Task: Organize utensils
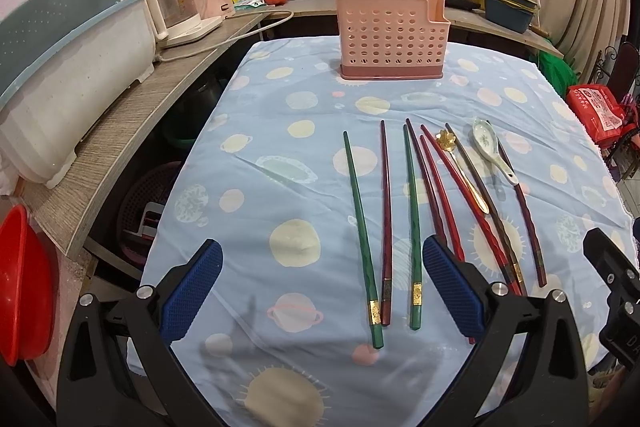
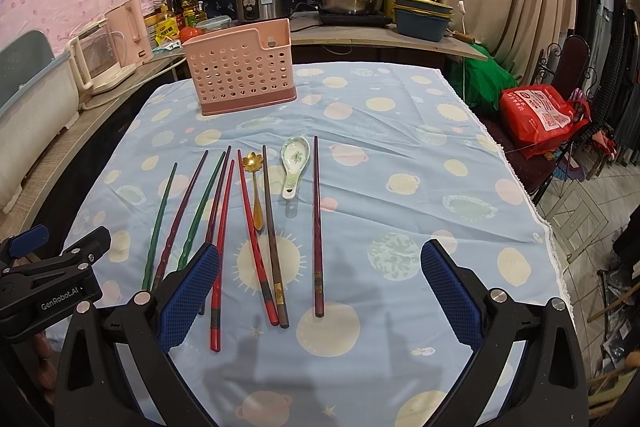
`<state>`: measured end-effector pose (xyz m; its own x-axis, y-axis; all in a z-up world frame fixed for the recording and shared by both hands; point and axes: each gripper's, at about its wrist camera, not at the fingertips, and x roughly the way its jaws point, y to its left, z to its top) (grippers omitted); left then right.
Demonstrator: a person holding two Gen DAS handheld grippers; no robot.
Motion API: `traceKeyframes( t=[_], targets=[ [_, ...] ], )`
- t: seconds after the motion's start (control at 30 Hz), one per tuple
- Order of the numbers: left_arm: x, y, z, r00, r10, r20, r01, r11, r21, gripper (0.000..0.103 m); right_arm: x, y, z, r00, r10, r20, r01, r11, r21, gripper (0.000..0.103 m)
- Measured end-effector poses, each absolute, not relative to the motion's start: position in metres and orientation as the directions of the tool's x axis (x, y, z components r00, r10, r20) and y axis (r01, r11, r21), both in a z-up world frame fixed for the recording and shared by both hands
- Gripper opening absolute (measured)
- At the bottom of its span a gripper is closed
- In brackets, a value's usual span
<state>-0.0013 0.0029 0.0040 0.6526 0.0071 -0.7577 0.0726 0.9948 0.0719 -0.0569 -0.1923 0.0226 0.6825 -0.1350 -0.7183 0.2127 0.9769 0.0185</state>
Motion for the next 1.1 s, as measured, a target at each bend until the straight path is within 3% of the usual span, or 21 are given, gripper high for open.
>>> traceKeyframes(
  t=[1.1],
  targets=[
    [0.0008, -0.0002, 0.0020, 0.638, 0.034, -0.770, 0.065, 0.993, 0.099, 0.096, -0.0551, -0.1917, 0.0259, 0.683, -0.135, -0.718, 0.216, 0.976, 0.022, 0.096]
  ],
)
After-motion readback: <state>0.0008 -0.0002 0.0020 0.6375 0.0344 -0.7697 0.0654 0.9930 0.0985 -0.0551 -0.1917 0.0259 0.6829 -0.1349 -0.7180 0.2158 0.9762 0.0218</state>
